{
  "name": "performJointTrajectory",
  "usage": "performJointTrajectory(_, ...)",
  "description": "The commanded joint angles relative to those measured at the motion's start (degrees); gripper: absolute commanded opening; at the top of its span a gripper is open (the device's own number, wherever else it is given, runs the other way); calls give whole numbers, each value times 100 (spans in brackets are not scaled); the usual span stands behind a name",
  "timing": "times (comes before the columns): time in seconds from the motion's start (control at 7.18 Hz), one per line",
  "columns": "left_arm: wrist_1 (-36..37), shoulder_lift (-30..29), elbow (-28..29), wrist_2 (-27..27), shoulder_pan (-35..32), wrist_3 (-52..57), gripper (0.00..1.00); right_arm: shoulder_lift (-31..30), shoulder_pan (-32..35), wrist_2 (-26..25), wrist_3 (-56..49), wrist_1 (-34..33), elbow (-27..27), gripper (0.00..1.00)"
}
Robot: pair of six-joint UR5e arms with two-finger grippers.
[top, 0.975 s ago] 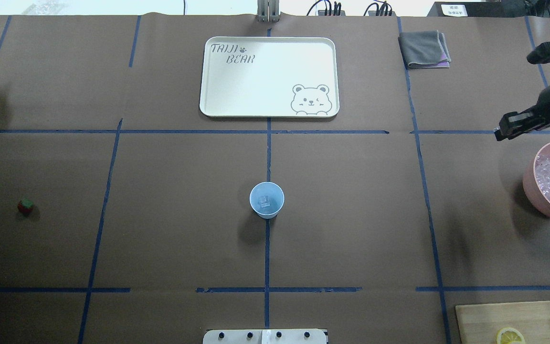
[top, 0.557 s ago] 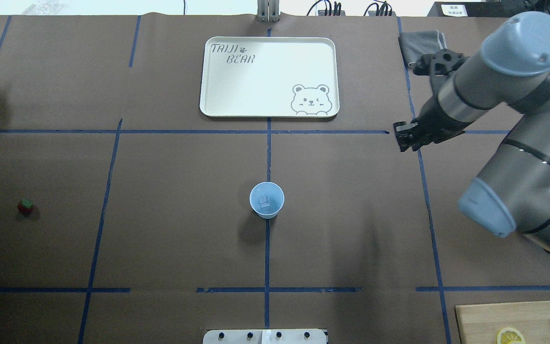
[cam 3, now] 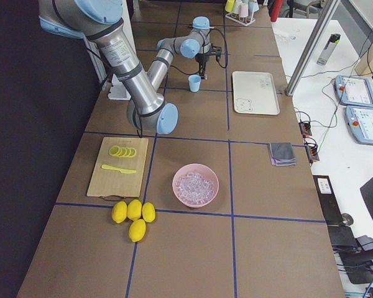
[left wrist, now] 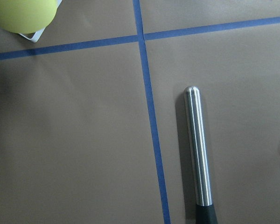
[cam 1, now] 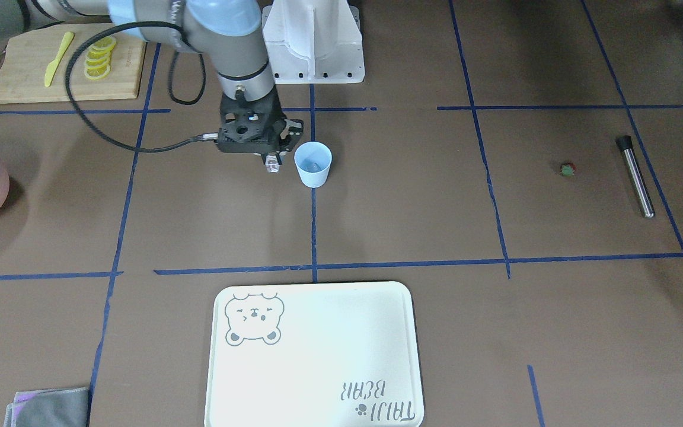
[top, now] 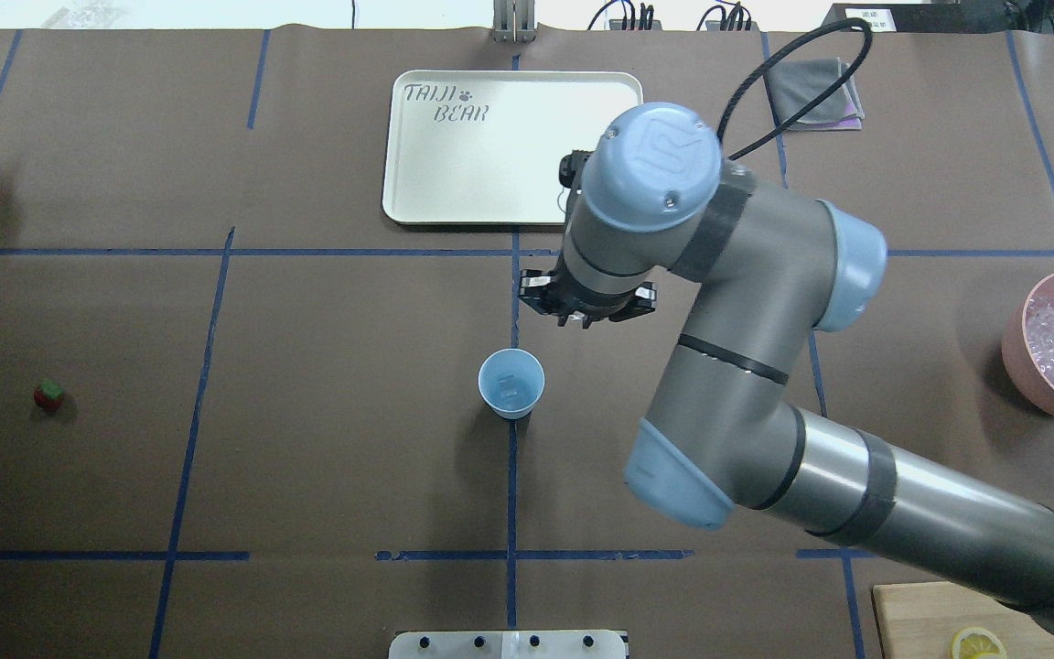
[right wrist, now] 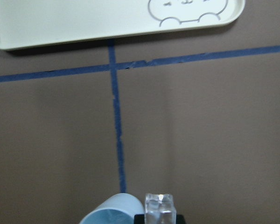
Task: Mash ice and strawberries in cup
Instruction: 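Lift the ice cube and carry it over the light-blue cup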
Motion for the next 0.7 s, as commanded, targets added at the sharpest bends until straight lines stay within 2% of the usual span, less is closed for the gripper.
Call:
performJointTrajectory(0.0,0,-7,17,0,41,0,100,392,-452,-361,498,3,-389,3)
performJointTrajectory(0.42,0,-25,17,0,59,0,100,340,-602,-450,498,-6,-539,5)
performJointTrajectory(0.56,0,-25,17,0,59,0,100,340,-602,-450,498,-6,-548,11)
